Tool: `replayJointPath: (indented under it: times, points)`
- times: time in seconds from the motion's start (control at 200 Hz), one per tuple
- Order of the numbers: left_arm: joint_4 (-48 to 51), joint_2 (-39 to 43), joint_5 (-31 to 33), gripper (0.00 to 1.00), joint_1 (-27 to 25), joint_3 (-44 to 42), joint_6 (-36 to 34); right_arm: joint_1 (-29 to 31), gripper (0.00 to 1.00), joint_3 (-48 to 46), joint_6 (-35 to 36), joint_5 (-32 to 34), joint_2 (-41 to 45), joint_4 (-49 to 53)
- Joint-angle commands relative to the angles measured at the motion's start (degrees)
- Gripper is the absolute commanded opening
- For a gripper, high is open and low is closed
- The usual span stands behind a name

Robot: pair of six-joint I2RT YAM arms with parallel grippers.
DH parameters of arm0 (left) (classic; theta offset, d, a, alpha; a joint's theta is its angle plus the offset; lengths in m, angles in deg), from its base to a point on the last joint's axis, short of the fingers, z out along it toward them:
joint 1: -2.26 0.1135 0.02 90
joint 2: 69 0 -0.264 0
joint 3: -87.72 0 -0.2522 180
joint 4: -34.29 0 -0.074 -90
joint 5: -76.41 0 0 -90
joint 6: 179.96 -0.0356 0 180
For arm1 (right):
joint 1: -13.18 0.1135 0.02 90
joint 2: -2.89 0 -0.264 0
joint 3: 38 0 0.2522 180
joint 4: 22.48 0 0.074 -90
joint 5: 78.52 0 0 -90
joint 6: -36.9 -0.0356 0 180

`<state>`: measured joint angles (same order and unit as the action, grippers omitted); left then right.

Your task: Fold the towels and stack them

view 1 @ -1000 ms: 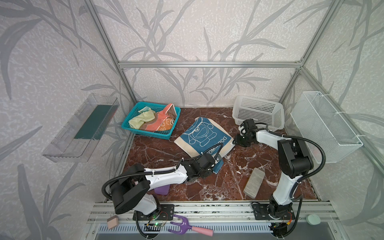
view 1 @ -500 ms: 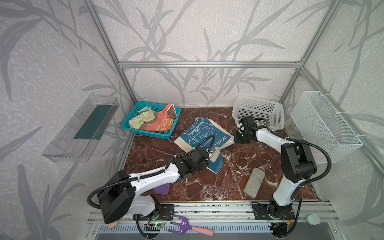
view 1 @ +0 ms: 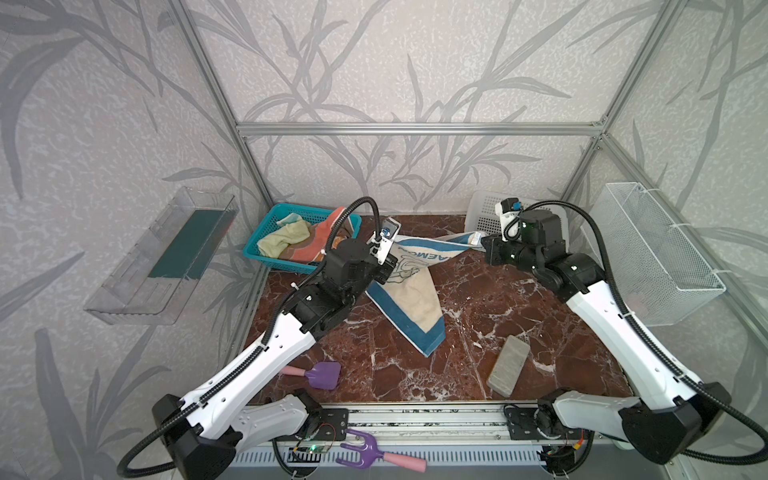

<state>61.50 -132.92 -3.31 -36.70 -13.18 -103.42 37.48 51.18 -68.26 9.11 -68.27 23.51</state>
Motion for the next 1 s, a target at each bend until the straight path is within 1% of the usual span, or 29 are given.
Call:
replayJointPath:
  times: [0.0,0.05,0.16,0.25,0.325,0.38,0.5,0.565,0.605,0.655,0.75,0.86,0.995]
  points:
    - [5.76,-2.54,-8.04,0.00,1.11,-7.05,3.32,0.88,0.01,-9.18,-2.26,-1.21,-2.18,5.58]
    - [4.07,-2.74,-10.89,0.00,1.43,-11.98,5.60,0.92,0.02,-12.95,-2.68,-3.20,-3.99,4.58]
    - [2.83,-3.31,-17.33,0.00,1.43,-21.28,10.81,0.92,0.02,-17.98,-2.78,-3.39,-7.70,3.30]
    - [3.55,-2.31,-18.31,0.00,0.08,-24.69,14.52,0.93,0.01,-20.86,-2.86,-3.35,-8.16,1.56]
    - [2.57,-0.49,-20.28,0.00,-0.05,-26.63,15.79,0.93,0.01,-21.58,-2.57,-3.27,-7.13,0.55]
    - [2.62,1.05,-19.41,0.00,-0.03,-27.01,15.94,0.92,0.01,-21.02,-2.03,-2.87,-6.57,0.30]
    - [2.02,3.73,-15.28,0.00,0.12,-26.82,14.50,0.93,0.02,-19.51,-0.26,-2.94,-6.73,-0.70]
    - [2.52,3.93,-14.14,0.00,0.30,-26.10,13.12,0.91,0.03,-18.68,1.01,-5.43,-7.71,-1.42]
    - [2.72,3.90,-13.61,0.00,0.44,-25.72,12.36,0.88,0.06,-18.09,1.81,-8.09,-8.75,-1.52]
    - [2.89,3.59,-13.61,0.00,0.62,-25.58,11.56,0.93,0.08,-16.99,2.90,-10.97,-10.49,-0.95]
    - [3.81,2.71,-14.88,0.00,0.63,-25.53,11.68,1.06,0.08,-15.65,3.62,-12.70,-12.88,1.21]
    - [5.66,2.51,-17.96,0.00,0.55,-25.69,13.27,1.10,0.08,-17.55,3.39,-11.60,-12.38,0.94]
    - [6.27,3.10,-19.53,0.00,0.55,-26.63,15.75,1.08,0.08,-19.45,3.64,-9.73,-11.08,0.99]
